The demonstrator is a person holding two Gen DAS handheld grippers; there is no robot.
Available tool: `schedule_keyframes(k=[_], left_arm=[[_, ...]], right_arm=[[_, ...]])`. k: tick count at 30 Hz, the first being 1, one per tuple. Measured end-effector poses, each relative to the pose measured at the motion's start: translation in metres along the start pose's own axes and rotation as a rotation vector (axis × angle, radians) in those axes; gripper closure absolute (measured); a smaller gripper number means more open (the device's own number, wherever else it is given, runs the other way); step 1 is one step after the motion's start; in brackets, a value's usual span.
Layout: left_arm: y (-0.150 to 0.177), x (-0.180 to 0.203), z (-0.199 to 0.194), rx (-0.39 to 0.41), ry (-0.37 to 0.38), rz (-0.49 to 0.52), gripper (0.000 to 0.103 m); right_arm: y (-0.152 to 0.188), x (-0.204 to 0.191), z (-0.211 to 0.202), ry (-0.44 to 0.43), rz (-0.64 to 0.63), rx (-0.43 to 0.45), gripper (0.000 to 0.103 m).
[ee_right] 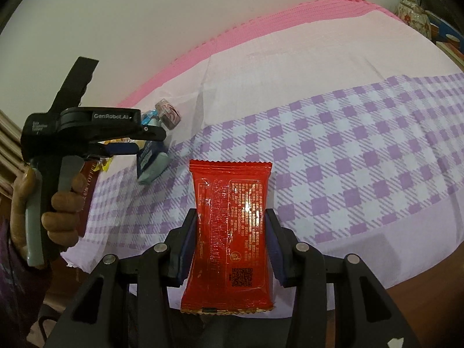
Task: Organize snacks
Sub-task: 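Grasp the blue soda cracker pack with the left tool while the right tool holds the red biscuit, then carry the cracker pack with the left tool into the gold tin and release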
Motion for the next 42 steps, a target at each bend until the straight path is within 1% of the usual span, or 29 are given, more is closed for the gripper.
schedule_keyframes(k=[1,2,3,4,5,8,11,15,17,19,23,25,26,28,30,33,35,36,38,41,42], left_arm=[[0.002,-0.008,0.004,-0.028,0.002,-0.025,0.037],[0.004,-0.014,0.011,-0.069,0.036,-0.067,0.037],[0.005,-0.025,0.014,-0.089,0.090,-0.129,0.036],[0.005,-0.032,0.013,-0.083,0.093,-0.167,0.036],[0.004,-0.035,0.014,-0.095,0.080,-0.191,0.036],[0.001,-0.031,0.015,-0.113,0.061,-0.162,0.036],[-0.003,-0.021,0.016,-0.105,0.038,-0.145,0.036],[-0.003,0.014,0.017,-0.113,-0.027,-0.070,0.036],[-0.001,0.024,0.017,-0.096,-0.060,-0.050,0.036],[-0.002,0.032,0.018,-0.075,-0.063,-0.053,0.036],[0.001,0.034,0.016,-0.023,-0.097,-0.012,0.049],[0.006,0.029,0.015,0.000,-0.078,-0.006,0.052],[0.012,0.027,0.013,0.008,-0.068,0.000,0.052],[0.026,0.020,0.008,0.020,-0.036,0.009,0.052],[0.043,0.014,0.001,0.051,-0.038,0.028,0.053],[0.067,0.007,-0.012,0.078,0.011,0.033,0.053],[0.080,-0.001,-0.021,0.101,0.018,0.037,0.054],[0.094,-0.007,-0.025,0.110,0.027,0.039,0.054],[0.103,-0.013,-0.031,0.123,0.031,0.044,0.054],[0.113,-0.033,-0.037,0.124,0.045,0.029,0.054],[0.116,-0.048,-0.036,0.123,0.048,0.025,0.054]], right_arm=[[0.000,-0.001,0.000,0.001,0.000,0.000,0.062],[0.000,-0.001,0.000,0.001,0.000,0.001,0.062],[0.001,-0.001,0.001,0.001,0.001,0.002,0.062],[0.001,-0.001,0.001,-0.003,0.004,0.001,0.062],[0.001,-0.001,0.001,-0.004,0.007,0.001,0.062],[0.002,0.000,0.002,-0.006,0.012,0.001,0.061],[0.003,0.000,0.002,-0.009,0.012,-0.001,0.061],[0.003,0.000,0.003,-0.018,0.023,-0.003,0.061],[0.003,0.000,0.004,-0.019,0.028,-0.007,0.061],[0.004,0.001,0.004,-0.019,0.031,-0.008,0.061],[0.003,0.000,0.005,-0.021,0.035,-0.010,0.060],[0.002,0.000,0.004,-0.021,0.034,-0.011,0.060],[0.002,0.000,0.004,-0.018,0.032,-0.010,0.060],[0.001,0.002,0.003,-0.012,0.030,-0.008,0.060],[0.002,0.003,0.002,-0.014,0.036,-0.003,0.060],[0.003,0.001,0.001,0.003,0.023,0.001,0.060],[0.005,0.000,0.002,0.012,0.016,0.001,0.060],[0.006,-0.001,0.003,0.015,0.013,0.002,0.060],[0.007,-0.002,0.004,0.019,0.007,0.004,0.060],[0.008,-0.003,0.007,0.030,0.001,0.006,0.060],[0.009,-0.004,0.008,0.035,-0.001,0.005,0.060]])
Point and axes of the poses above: each gripper's, at about its wrist camera, not at the fingertips, and z roughly the way its jaws point, x to its right, y to its underside, the point moved 3 cm from there along z, roughly the way its jaws point, and after that the axes turned 12 degrees about -y, right-handed, at the moved point
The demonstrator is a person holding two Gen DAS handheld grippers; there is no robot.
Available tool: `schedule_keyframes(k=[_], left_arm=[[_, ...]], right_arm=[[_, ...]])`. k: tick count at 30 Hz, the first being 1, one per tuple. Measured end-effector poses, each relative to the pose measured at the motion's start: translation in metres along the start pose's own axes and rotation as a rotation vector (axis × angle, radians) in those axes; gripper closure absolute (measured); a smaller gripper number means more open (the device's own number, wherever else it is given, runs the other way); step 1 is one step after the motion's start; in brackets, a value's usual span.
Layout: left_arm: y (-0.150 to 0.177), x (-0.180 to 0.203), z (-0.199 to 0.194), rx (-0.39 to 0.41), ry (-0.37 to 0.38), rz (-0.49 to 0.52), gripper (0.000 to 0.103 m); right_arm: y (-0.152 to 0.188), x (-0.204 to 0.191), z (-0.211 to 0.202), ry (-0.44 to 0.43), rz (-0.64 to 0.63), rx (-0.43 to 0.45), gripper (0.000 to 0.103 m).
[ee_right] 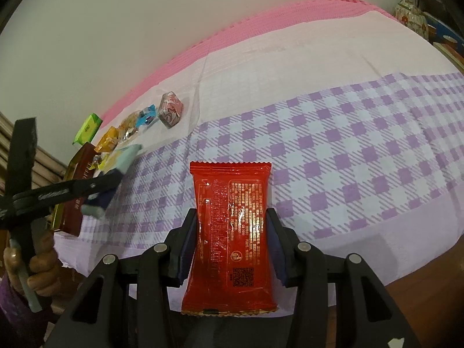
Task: Organize snacks
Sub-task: 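Carry the cracker pack with the left tool into the gold tin and release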
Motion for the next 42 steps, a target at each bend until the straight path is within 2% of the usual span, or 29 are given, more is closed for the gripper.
schedule_keyframes(k=[3,6,10,16,22,29,42], left_arm=[[0.008,-0.042,-0.008,-0.013,0.014,-0.016,0.054],[0.008,-0.057,-0.005,-0.031,0.012,-0.035,0.054],[0.008,-0.062,-0.009,-0.025,0.017,-0.053,0.054],[0.003,-0.064,-0.028,0.029,0.014,-0.050,0.054],[-0.003,-0.070,-0.050,0.097,-0.027,-0.037,0.054],[-0.006,-0.094,-0.070,0.166,-0.090,-0.048,0.054],[-0.010,-0.165,-0.085,0.216,-0.159,-0.140,0.054]], right_arm=[[0.000,-0.001,0.002,0.007,-0.001,0.000,0.060],[0.000,-0.003,0.003,0.013,-0.004,-0.001,0.060],[0.000,-0.004,0.004,0.018,-0.008,-0.002,0.060],[0.001,-0.004,0.005,0.028,-0.018,0.001,0.060],[0.002,-0.006,0.007,0.037,-0.030,0.002,0.060],[0.002,-0.006,0.010,0.061,-0.048,0.007,0.060],[0.002,-0.013,0.016,0.112,-0.078,0.000,0.059]])
Point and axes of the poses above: each gripper's, at about its wrist camera, not at the fingertips, and z roughly the way its jaws point, x to its right, y to its underside, the point moved 3 cm from there along z, roughly the way its jaws point, and after that the axes turned 12 degrees about -y, right-handed, at the moved point
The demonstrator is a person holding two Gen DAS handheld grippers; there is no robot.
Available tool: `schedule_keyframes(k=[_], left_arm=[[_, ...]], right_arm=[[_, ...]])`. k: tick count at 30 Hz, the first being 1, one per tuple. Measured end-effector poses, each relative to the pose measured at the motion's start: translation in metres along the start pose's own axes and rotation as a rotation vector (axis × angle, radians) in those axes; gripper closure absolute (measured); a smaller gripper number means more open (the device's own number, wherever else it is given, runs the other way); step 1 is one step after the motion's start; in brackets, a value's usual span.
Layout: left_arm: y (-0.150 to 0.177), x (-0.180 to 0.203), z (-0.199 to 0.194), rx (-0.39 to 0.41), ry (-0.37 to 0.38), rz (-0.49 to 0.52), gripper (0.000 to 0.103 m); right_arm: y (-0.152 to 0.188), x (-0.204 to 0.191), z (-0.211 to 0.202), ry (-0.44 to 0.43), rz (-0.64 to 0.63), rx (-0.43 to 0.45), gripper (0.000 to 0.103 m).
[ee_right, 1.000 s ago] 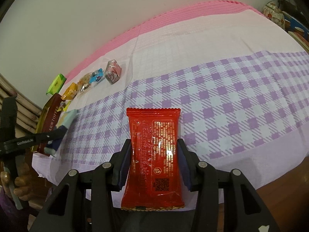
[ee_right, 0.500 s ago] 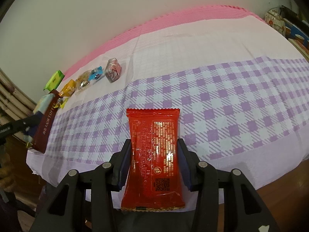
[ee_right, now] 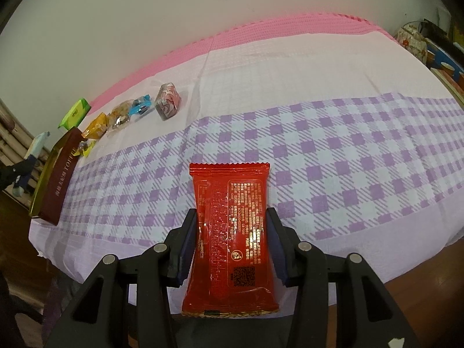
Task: Organize snacks
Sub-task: 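Carry the cracker pack with the left tool into the gold tin and release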
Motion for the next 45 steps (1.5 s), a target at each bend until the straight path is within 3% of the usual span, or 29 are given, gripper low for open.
schedule_keyframes(k=[15,45], left_arm=[[0.000,-0.071,0.031,-0.014,-0.116,-0.047,0.054],[0.008,-0.109,0.080,-0.106,-0.222,-0.081,0.054]], right_arm=[[-0.002,-0.004,0.004,0.034,-0.011,-0.014,0.059],[-0.005,-0.004,0.007,0.035,-0.011,-0.023,0.059]])
Point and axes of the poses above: each gripper's, at about its wrist camera, not at the fingertips, and z roughly the way its jaws point, x to its right, y to its underside, the point moved 3 cm from there along z, roughly the way its jaws point, and after that the axes turned 12 degrees about -y, right-handed, at the moved point
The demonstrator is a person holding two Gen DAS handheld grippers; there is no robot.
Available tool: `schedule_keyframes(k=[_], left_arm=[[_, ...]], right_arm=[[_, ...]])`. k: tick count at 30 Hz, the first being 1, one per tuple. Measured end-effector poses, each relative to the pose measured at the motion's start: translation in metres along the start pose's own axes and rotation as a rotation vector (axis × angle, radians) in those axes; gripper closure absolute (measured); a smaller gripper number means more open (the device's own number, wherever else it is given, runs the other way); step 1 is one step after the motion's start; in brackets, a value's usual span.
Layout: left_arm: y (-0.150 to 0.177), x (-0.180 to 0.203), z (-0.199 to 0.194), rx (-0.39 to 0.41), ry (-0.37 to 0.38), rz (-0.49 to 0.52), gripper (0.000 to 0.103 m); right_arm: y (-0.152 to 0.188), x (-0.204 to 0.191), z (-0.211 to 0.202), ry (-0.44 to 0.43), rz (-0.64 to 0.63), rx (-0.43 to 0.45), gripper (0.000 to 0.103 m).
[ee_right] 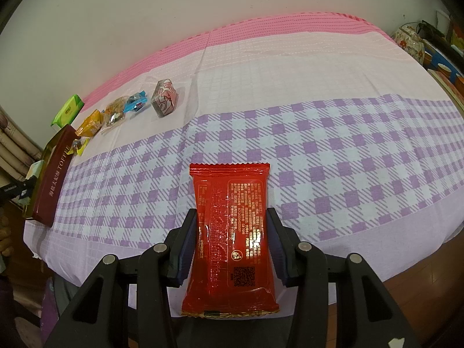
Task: Organize snacks
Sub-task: 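Carry the cracker pack with the left tool into the gold tin and release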
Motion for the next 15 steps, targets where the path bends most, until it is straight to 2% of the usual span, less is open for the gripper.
schedule_keyframes(k=[15], left_arm=[[0.0008,-0.0024,0.0081,-0.027,-0.032,-0.007,0.054]], right_arm=[[-0.0003,0.0002,0.0000,-0.001,0.000,-0.001,0.059]])
Point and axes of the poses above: each gripper's, at about its wrist camera, not at the fingertips, and z roughly the way its jaws point, x to its right, y to its underside, the point moved 3 cm from there along z, roughly the way its jaws point, and after that the axes turned 12 degrees about -y, right-handed, at the moved point
